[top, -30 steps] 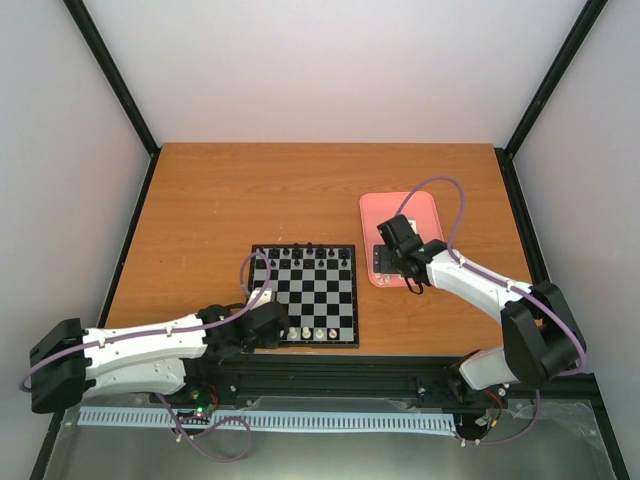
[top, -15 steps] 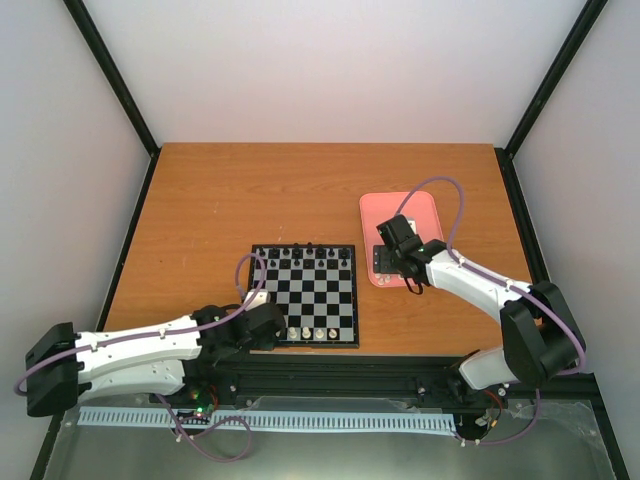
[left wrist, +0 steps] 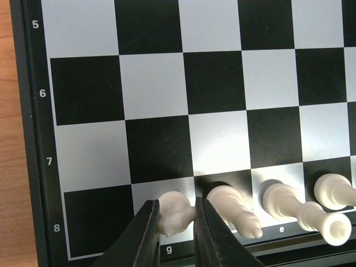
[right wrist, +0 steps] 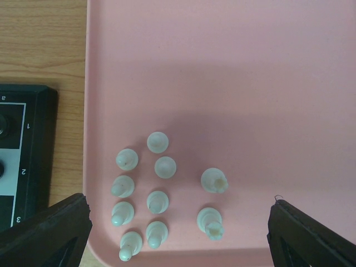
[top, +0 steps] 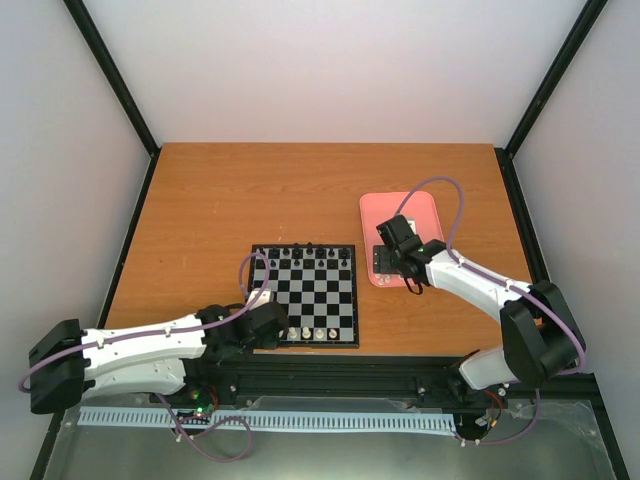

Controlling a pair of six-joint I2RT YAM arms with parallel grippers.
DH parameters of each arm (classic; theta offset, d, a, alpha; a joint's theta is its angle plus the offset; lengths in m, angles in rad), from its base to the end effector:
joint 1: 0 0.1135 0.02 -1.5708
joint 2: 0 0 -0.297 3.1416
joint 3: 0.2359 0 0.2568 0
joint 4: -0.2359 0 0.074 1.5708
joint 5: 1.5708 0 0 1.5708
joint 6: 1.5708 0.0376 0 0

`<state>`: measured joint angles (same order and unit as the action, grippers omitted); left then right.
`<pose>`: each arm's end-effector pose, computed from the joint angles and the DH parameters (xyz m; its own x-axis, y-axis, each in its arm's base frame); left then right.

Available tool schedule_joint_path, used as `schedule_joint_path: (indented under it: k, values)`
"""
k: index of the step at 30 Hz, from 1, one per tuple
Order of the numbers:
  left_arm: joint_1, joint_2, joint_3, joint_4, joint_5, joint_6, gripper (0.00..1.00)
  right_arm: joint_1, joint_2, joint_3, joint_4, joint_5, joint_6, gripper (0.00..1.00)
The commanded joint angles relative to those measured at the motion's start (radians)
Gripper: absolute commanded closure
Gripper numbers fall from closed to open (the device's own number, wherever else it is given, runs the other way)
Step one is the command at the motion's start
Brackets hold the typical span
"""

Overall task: Set up the chess pieces on the board
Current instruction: Place the chess piece on the chessboard.

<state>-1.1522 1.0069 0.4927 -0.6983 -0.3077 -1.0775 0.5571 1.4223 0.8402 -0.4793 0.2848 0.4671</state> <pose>0.0700 -0.1294 0.1911 -0.9092 -0.0215 -0.4159 0.0566 0.9830 -0.1746 0.2359 0.1345 0.2240 -0.8378 -0.0127 -0.5459 -0.0155 0.9999 0.0006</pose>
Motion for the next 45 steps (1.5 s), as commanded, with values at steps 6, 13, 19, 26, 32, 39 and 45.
schedule_joint_path:
  k: [6,13,19,26,32,39,45]
  values:
    - [-0.015,0.002,0.006,-0.042,0.01,0.0,0.99,0.015,0.007,0.005,0.002,0.024,-0.002,0.0]
    - [-0.016,-0.021,0.006,-0.071,0.005,-0.004,0.99,0.018,0.015,0.006,0.003,0.023,-0.001,0.0]
    - [-0.015,-0.019,0.006,-0.063,0.01,0.0,0.99,0.021,0.021,0.008,0.003,0.024,-0.001,0.0]
    - [-0.016,0.026,0.012,-0.03,0.028,0.017,0.99,0.023,0.023,0.008,0.003,0.027,-0.001,0.0]
    - [-0.016,0.012,0.018,-0.043,0.025,0.021,0.97,0.023,0.025,0.009,0.001,0.03,-0.001,0.0]
    - [-0.016,0.007,0.019,-0.054,0.036,0.024,0.94,0.022,0.026,0.01,0.001,0.03,-0.002,0.0]
    - [-0.016,-0.007,0.027,-0.089,0.034,0.025,0.92,0.023,0.029,0.011,0.001,0.031,-0.002,0.0]
